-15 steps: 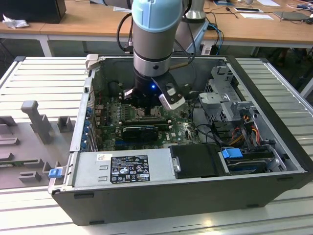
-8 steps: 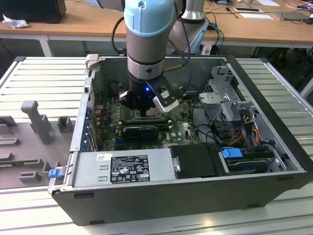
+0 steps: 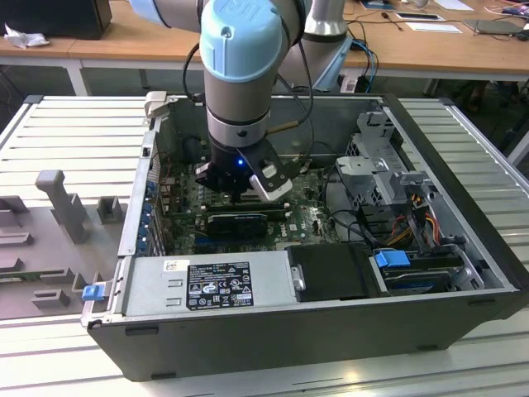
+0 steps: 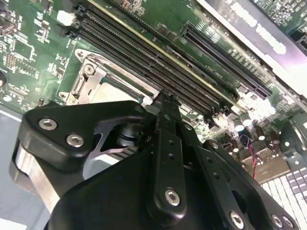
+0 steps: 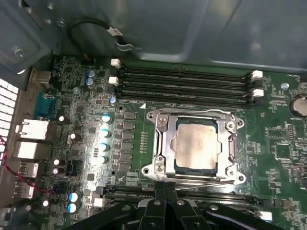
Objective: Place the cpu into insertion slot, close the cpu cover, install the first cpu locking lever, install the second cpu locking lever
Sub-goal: 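Install the second cpu locking lever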
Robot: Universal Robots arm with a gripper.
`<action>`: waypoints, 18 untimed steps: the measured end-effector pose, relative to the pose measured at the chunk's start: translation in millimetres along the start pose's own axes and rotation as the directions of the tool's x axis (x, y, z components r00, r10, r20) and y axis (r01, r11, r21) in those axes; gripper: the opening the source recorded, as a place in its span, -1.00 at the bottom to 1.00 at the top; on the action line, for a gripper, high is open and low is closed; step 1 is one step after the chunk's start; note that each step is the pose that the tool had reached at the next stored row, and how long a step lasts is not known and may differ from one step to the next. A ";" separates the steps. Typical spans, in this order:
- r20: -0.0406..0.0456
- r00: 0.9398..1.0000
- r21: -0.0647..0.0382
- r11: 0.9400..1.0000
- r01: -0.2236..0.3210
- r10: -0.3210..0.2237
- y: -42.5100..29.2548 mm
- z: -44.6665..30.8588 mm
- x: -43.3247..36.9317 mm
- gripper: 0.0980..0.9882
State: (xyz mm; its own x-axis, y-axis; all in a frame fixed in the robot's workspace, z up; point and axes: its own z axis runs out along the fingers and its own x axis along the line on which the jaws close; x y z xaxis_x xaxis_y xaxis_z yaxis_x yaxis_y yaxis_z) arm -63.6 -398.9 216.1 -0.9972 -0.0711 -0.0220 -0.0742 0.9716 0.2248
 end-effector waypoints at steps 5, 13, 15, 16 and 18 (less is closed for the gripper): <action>0.004 1.000 -0.040 0.999 0.000 0.000 -8.4 4.1 8.8 -0.98; 0.011 1.000 -0.090 0.996 0.002 -0.001 -13.3 16.9 13.8 -0.98; 0.011 1.000 -0.099 0.995 0.002 -0.001 -13.4 17.8 14.4 -0.98; 0.012 1.000 -0.102 0.995 0.002 -0.001 -13.3 18.3 14.5 -0.98; 0.012 1.000 -0.112 0.994 0.002 -0.001 -13.0 20.0 14.6 -0.98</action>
State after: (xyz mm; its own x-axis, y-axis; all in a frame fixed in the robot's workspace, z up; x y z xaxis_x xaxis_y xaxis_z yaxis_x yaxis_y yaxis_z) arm -77.1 -408.0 193.3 -0.9970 -0.0691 -0.0341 -0.0765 0.9401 0.3322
